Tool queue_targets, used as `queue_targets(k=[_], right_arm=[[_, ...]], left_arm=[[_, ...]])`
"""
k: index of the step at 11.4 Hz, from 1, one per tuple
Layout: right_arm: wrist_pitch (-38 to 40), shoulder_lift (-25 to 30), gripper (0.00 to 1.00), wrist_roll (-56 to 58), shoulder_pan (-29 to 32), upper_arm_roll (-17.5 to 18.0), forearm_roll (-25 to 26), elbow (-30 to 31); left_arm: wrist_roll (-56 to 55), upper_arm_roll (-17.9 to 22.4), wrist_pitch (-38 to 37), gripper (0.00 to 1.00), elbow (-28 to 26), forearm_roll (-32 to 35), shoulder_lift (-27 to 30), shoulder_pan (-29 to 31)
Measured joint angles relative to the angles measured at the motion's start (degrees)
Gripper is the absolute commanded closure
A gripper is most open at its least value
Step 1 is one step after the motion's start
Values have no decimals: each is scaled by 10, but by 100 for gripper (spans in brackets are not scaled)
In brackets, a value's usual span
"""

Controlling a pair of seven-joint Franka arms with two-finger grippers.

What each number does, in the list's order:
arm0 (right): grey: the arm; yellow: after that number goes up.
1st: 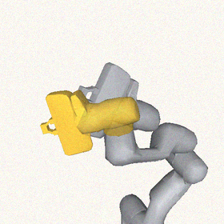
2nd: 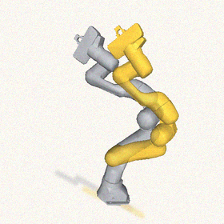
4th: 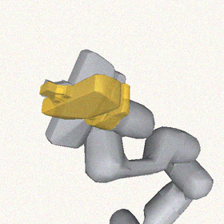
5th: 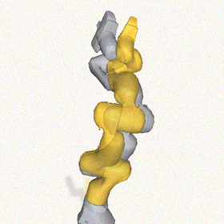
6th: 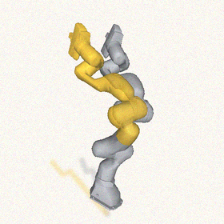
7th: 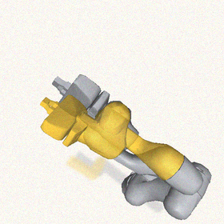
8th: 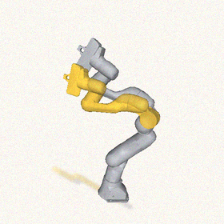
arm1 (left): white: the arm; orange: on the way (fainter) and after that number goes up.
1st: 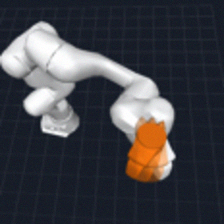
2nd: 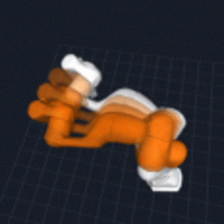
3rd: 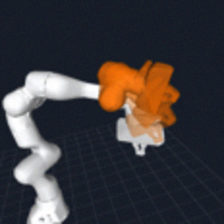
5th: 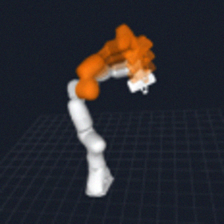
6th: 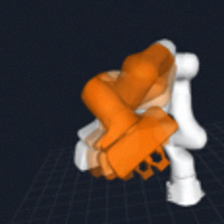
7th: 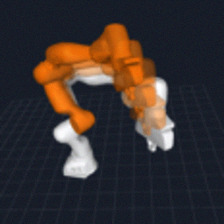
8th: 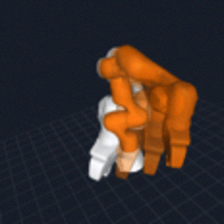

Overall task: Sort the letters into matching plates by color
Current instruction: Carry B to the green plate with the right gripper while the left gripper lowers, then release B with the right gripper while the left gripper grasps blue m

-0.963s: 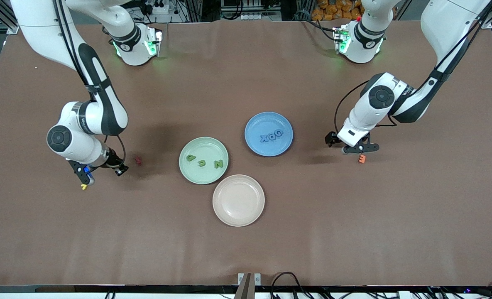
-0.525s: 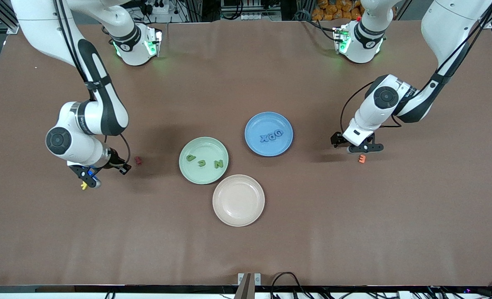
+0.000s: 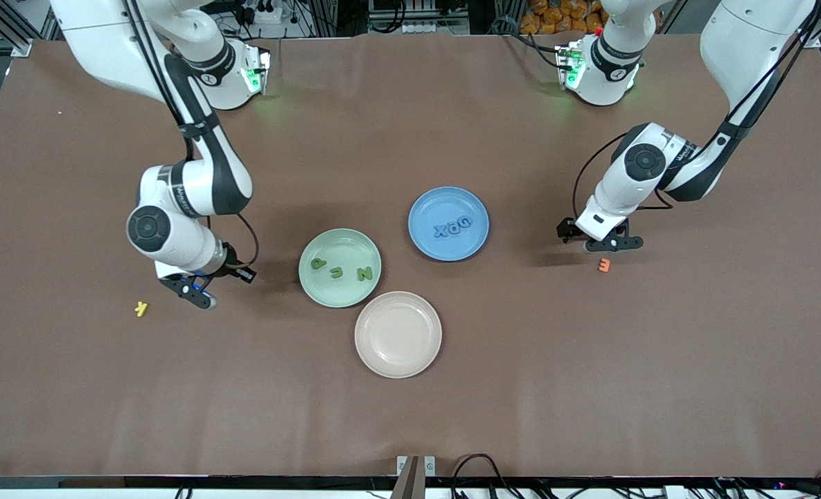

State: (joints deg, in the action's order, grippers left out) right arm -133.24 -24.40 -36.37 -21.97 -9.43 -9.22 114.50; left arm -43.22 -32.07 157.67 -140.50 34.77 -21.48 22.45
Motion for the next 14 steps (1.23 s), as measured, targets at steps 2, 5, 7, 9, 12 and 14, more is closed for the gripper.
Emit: queue_targets(k=[2, 5, 7, 9, 12, 14], right_arm=[[0, 0, 92, 0, -21, 1, 0, -1], [21, 0, 92, -1, -60, 2, 0, -15], [44, -3, 92, -1, -82, 2, 0, -31], [57, -11, 91, -1, -103, 3, 0, -51], [58, -40, 91, -1, -133, 4, -1, -82], [58, -64, 88, -1, -144, 4, -11, -105]], left_arm=[[0, 5, 0, 0, -5, 0, 7, -3], [0, 15, 0, 0, -13, 0, 21, -23], [-1, 15, 0, 0, -20, 0, 26, -28], [-1, 16, 2, 5, -24, 0, 27, -29], [-1, 16, 8, 19, -33, 0, 27, -29], [-2, 17, 15, 25, -40, 0, 27, -29]])
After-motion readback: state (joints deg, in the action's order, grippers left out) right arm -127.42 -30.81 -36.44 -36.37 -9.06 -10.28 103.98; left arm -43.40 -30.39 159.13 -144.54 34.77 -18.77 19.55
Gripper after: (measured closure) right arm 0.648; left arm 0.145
